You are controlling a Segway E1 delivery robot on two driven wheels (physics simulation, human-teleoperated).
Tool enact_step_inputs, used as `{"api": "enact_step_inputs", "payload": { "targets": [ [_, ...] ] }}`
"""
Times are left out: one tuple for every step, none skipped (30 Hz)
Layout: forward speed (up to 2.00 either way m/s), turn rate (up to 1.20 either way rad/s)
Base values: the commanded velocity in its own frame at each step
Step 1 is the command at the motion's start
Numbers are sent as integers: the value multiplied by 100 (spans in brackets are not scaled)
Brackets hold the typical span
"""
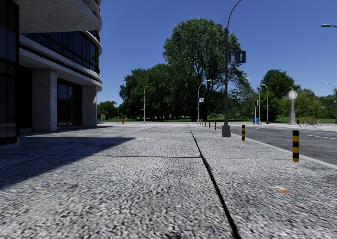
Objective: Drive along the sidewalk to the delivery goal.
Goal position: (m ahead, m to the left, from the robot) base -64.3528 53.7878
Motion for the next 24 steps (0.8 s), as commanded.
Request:
{"api": "enact_step_inputs", "payload": {
  "targets": [
    [0,0],
    [0,0],
    [0,0],
    [0,0],
    [0,0],
    [0,0],
    [0,0],
    [0,0],
    [0,0],
    [11,0],
    [11,0],
    [21,0],
    [26,0],
    [26,0],
    [27,0],
    [28,0],
    [28,0],
    [28,0],
    [29,0],
    [30,0],
    [30,0],
    [30,0],
    [31,0],
    [34,0]
  ]
}}
